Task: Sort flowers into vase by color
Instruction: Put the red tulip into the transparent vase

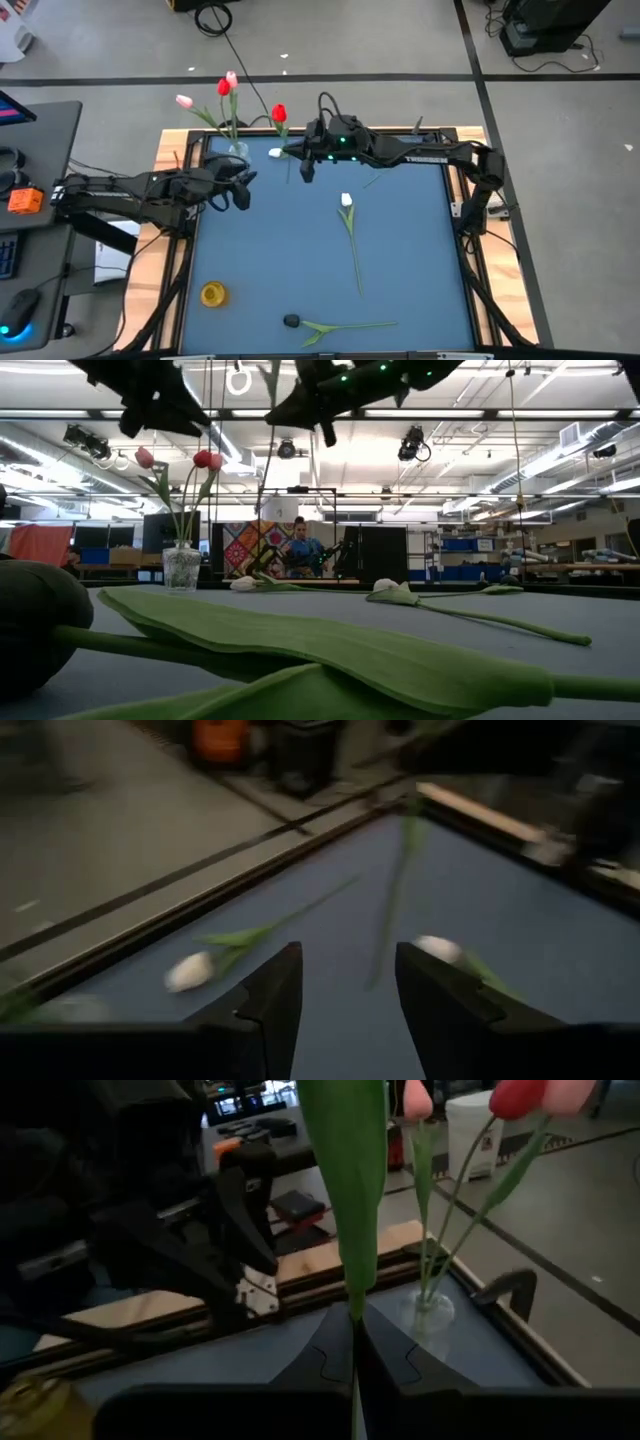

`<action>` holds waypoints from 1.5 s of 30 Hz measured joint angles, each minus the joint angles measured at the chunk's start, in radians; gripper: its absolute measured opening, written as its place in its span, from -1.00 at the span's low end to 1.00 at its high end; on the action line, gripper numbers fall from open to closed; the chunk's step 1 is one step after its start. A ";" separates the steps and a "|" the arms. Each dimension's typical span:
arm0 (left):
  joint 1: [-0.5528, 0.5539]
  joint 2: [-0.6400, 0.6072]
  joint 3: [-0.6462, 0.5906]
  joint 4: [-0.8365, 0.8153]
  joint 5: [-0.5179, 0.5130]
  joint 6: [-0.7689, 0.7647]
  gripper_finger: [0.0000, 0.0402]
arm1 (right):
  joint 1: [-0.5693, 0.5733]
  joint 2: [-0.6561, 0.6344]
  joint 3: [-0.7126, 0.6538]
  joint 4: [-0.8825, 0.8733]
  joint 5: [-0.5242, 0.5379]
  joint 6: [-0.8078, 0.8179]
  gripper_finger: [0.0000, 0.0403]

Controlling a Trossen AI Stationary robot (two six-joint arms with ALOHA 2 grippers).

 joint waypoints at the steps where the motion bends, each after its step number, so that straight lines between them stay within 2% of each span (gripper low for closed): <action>1: 0.006 -0.012 -0.001 -0.033 -0.015 -0.006 -0.17 | -0.001 0.018 0.020 0.001 -0.002 -0.004 -0.97; 7: 0.054 -0.085 0.000 -0.103 -0.020 -0.005 -0.17 | -0.009 0.136 0.175 -0.013 -0.048 -0.049 -0.97; 16: 0.085 -0.226 0.000 -0.230 -0.012 -0.028 -0.17 | -0.064 0.369 0.517 -0.126 -0.159 -0.049 -0.97; 26: 0.085 -0.273 0.000 -0.321 -0.011 -0.040 -0.17 | -0.097 0.582 0.858 -0.247 -0.223 -0.049 -0.98; 36: 0.086 -0.258 -0.002 -0.329 -0.016 -0.089 -0.17 | -0.116 0.627 0.863 -0.211 -0.240 -0.056 -0.98; 42: 0.088 -0.202 -0.087 -0.069 0.056 0.058 -0.17 | -0.116 0.625 0.865 -0.216 -0.276 -0.056 -0.98; 45: 0.130 -0.173 -0.114 -0.006 0.017 0.075 -0.17 | -0.114 0.625 0.866 -0.226 -0.334 -0.039 -0.98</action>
